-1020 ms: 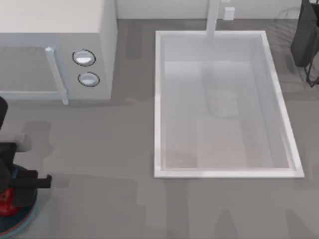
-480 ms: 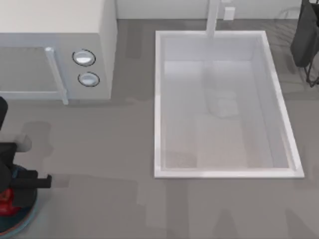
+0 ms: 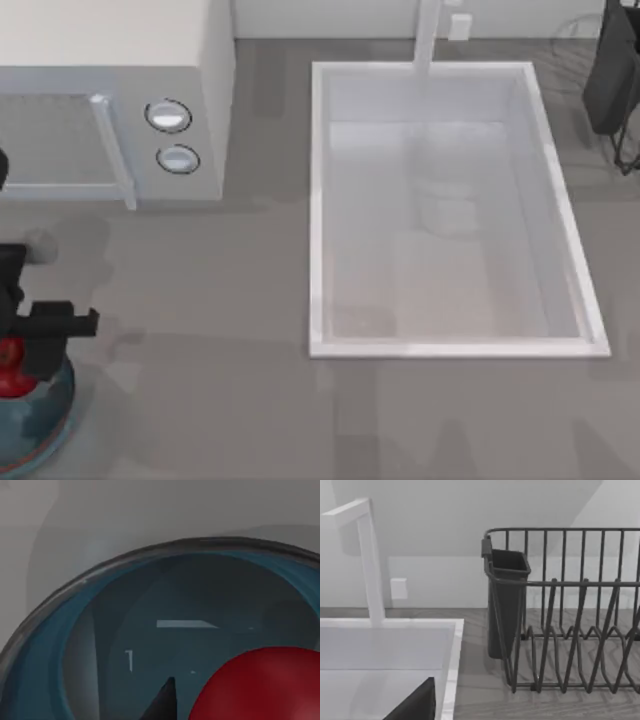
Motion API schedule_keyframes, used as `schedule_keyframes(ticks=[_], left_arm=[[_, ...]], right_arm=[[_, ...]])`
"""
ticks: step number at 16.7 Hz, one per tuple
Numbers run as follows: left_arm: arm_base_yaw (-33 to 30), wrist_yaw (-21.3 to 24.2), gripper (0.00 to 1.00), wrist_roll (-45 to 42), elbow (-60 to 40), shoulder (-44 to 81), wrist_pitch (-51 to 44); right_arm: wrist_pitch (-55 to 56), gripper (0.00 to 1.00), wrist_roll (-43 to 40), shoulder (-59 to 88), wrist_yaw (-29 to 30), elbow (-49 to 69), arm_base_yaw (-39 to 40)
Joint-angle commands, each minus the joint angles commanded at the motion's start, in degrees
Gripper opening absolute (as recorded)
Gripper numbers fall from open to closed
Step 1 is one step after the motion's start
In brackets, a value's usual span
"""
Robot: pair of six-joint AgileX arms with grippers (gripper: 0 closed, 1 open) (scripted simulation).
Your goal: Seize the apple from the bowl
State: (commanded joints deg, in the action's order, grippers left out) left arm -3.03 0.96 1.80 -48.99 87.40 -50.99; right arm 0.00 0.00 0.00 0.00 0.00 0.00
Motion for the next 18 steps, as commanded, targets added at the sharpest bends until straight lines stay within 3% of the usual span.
schedule_keyframes(ticks=[10, 13, 18], left_arm=[[-0.65, -0.02, 0.00, 0.69, -40.69, -2.65, -43.83], [-0.74, -0.03, 0.00, 0.79, -46.13, -3.90, -49.31], [-0.51, -0.07, 0.00, 0.70, -46.69, -3.95, -49.90]], right_arm=[[0.00, 1.00, 0.00, 0.00, 0.00, 0.00, 0.00], [0.00, 1.00, 0.00, 0.00, 0.00, 0.00, 0.00], [0.00, 1.00, 0.00, 0.00, 0.00, 0.00, 0.00]])
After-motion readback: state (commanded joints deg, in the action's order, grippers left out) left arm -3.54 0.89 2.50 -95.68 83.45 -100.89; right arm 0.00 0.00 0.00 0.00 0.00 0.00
